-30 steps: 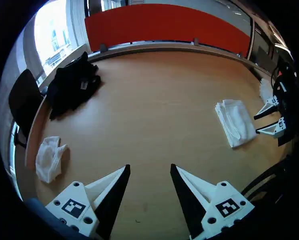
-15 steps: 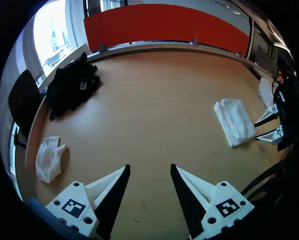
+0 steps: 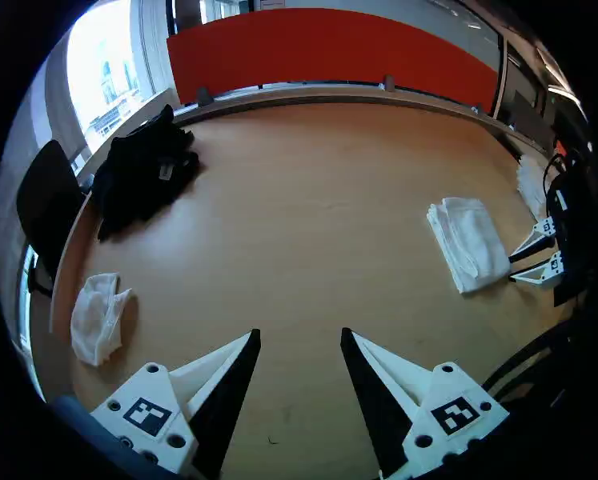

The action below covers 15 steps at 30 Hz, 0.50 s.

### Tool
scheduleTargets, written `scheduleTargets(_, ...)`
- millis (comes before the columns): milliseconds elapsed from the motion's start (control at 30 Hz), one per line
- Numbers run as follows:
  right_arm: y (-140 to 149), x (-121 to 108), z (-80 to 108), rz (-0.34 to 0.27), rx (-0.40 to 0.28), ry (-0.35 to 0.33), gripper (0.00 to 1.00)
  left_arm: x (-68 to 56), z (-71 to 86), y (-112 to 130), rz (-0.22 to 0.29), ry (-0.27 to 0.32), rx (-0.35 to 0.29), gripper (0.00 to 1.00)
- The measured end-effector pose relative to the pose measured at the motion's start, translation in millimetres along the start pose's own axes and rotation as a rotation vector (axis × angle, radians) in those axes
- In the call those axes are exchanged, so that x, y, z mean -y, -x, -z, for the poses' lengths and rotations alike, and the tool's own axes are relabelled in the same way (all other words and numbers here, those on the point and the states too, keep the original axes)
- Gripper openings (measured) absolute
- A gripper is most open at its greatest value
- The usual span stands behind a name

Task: Fold towel

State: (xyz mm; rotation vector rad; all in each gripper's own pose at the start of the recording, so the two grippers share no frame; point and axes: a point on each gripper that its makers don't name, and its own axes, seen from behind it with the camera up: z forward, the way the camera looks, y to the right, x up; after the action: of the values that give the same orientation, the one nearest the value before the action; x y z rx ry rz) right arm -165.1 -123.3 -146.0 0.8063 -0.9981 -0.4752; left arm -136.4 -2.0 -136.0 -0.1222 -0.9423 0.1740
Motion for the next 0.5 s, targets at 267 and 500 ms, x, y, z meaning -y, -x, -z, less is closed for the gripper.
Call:
scheduleTargets(267,1.6,3.3,-1.6,-0.010,0.001,-0.003,0.18,0.4,0.3,-0.8,-0.002,0.001,-0.003,0.74)
scheduleTargets(500,1.1,3.3,-2.2,-0.031,-0.004,0.001,0.04,-0.3,-0.4,0.0,-0.005,0.002,-0.001,0.73)
